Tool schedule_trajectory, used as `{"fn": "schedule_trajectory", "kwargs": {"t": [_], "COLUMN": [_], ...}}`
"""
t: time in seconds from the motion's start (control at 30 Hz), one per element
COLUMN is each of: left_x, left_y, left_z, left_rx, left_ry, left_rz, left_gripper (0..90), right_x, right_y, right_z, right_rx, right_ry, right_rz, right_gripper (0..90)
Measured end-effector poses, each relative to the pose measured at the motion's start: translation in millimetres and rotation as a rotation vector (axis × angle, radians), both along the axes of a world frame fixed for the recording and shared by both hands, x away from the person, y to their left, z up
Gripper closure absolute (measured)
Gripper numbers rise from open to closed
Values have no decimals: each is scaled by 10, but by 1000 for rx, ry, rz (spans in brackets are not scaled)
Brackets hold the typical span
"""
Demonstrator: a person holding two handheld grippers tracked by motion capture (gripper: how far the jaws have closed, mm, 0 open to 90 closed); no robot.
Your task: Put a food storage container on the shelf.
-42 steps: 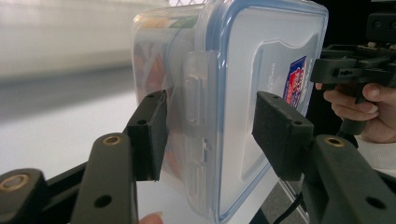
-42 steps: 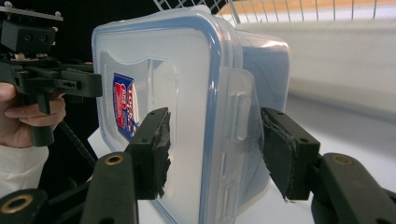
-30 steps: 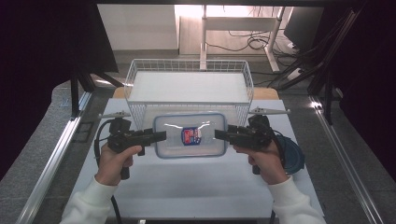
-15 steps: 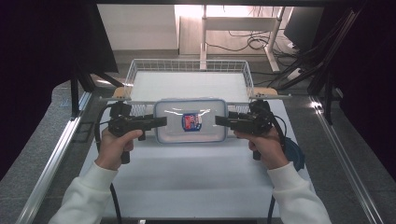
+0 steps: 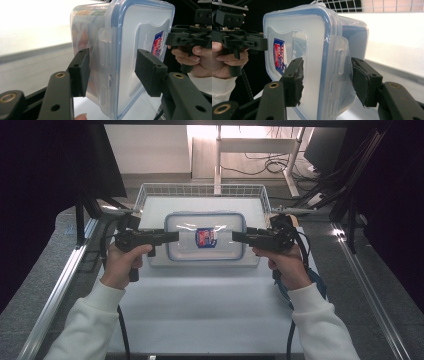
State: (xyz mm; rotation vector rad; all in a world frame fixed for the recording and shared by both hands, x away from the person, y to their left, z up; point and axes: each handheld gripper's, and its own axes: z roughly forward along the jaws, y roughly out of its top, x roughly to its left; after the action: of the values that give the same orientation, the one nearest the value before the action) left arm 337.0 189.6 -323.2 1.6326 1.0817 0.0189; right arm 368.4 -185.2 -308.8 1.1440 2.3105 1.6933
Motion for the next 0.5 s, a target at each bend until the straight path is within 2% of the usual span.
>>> {"fn": "schedule_trajectory", "kwargs": {"t": [0.27, 0.5], "left_x": [159, 307], "left_y": [25, 37], "left_z": [103, 203], "left_rx": [-11, 0], "left_ry": [-1, -10], "left_rz": [-15, -18], "left_gripper": [467, 469], "right_x": [125, 249], "right_y": [13, 19], "right_z": [157, 212], "right_rx": [-12, -3], "right_ry": [-17, -20], "right_rz": [0, -2], "right_gripper": [454, 455]}}
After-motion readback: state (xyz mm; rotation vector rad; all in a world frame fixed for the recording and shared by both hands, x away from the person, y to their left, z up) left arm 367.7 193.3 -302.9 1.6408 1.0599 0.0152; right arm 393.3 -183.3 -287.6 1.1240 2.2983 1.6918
